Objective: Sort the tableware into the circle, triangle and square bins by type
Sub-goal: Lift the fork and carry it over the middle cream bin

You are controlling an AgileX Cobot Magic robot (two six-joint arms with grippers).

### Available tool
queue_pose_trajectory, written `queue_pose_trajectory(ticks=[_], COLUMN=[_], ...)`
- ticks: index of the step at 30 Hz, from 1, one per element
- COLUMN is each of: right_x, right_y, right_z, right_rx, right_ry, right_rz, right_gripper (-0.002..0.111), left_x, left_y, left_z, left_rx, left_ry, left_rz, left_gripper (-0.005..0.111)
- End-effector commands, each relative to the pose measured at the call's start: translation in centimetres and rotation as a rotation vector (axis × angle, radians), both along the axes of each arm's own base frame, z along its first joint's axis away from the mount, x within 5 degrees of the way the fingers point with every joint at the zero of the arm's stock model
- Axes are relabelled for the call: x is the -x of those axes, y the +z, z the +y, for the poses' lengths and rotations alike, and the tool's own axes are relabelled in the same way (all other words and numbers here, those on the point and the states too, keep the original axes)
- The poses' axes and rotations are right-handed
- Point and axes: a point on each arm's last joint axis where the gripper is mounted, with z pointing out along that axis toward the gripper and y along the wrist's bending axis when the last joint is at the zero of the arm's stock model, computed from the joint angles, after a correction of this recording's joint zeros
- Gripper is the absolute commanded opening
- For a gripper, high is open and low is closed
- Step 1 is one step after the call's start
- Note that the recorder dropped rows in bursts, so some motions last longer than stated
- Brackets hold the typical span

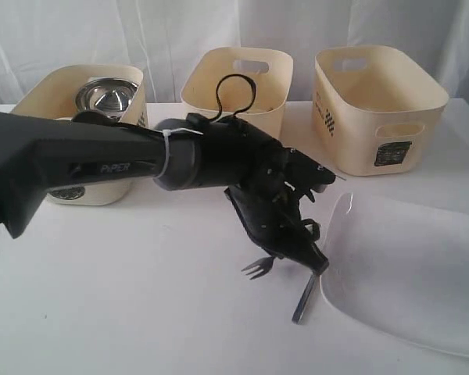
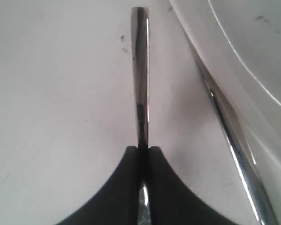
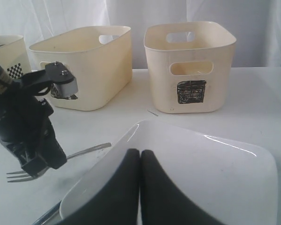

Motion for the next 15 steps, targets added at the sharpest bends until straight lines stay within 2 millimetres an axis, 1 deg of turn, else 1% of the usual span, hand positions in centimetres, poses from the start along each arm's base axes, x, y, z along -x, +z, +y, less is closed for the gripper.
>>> queue_pose_trajectory(ticks=[1,5,7,10,11,15], right_x=[0.0,0.0,0.0,0.0,0.0,0.0], right_y=[0.0,0.0,0.0,0.0,0.0,0.0], right_z=[0.0,0.0,0.0,0.0,0.0,0.0], right_rx=[0.001,0.001,0.001,0.001,0.001,0.001], right_ry=[-0.006,-0.006,-0.006,-0.006,-0.006,-0.006], right_rz=[-0.013,-0.013,-0.013,-0.013,-0.013,-0.013], right_gripper=[0.000,0.000,0.000,0.000,0.000,0.000], left_x=[0.1,0.0,0.0,0.0,-0.1,-0.8], left_y=[1.4,1.9,2.8,4.9,5.9,8.9], left_z=[1.3,2.3,2.4,2.4,2.4,2.8], left_rx=[-0.079,-0.123,-0.108,-0.028,0.009,0.107], left_ry=[-0.011,0.003,0.004,0.017,0.031,0.105], left_rz=[-0.007,0.017,0.000,-0.060,-0.093,-0.225], left_gripper=[0.000,0.000,0.000,0.000,0.000,0.000])
